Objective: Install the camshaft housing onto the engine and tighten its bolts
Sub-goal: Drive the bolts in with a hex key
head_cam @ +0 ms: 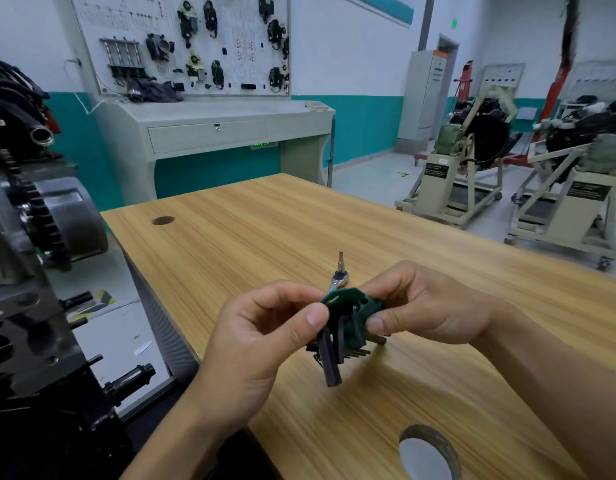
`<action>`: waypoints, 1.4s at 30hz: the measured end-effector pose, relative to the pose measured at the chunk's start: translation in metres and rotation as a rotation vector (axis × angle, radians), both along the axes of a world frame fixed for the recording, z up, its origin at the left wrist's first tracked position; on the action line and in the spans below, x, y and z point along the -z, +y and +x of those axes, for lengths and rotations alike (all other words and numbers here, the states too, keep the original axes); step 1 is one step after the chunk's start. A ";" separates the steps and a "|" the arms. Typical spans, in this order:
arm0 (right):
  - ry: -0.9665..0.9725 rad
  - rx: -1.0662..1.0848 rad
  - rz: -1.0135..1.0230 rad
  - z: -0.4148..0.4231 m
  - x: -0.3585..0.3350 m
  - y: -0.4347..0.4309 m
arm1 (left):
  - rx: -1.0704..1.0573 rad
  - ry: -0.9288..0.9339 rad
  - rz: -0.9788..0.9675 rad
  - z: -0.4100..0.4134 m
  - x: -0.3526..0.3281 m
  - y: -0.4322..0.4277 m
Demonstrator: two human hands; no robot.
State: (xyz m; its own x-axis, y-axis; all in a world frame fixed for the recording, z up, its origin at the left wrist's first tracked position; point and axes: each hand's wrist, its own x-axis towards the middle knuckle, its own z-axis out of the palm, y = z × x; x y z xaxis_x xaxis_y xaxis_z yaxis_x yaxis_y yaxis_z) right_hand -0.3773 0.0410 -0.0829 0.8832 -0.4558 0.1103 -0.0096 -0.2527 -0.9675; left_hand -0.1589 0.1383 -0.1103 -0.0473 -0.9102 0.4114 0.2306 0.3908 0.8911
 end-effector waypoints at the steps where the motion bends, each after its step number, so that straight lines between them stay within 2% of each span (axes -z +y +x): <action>1: -0.003 -0.001 -0.001 0.001 0.000 0.001 | -0.003 -0.008 -0.002 0.001 0.000 -0.001; 5: -0.003 0.100 -0.045 0.005 0.000 0.002 | -0.052 0.003 0.056 0.006 -0.002 -0.003; 11: 0.115 0.347 -0.165 0.022 0.011 0.006 | -0.154 0.157 0.452 0.013 0.007 -0.016; 14: 0.181 0.402 -0.144 0.028 0.016 0.004 | -0.131 0.200 0.519 0.014 0.012 -0.019; 20: 0.203 0.549 -0.003 0.030 0.023 0.001 | -0.088 0.233 0.482 0.020 0.019 -0.023; 28: 0.201 0.551 -0.001 0.033 0.026 0.006 | -0.131 -0.090 0.415 0.018 0.028 -0.025; 38: 0.245 0.564 -0.056 0.035 0.026 0.009 | -0.058 -0.158 0.410 0.020 0.029 -0.023; 42: 0.232 0.563 -0.004 0.035 0.024 0.011 | -0.055 -0.228 0.390 0.020 0.032 -0.022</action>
State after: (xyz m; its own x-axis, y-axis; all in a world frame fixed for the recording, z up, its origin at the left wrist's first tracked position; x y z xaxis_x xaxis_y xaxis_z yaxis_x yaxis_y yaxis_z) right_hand -0.3425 0.0518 -0.1074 0.5075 -0.8600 -0.0536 -0.3538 -0.1513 -0.9230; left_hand -0.1389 0.1163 -0.1419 -0.0439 -0.9988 0.0216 -0.0005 0.0216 0.9998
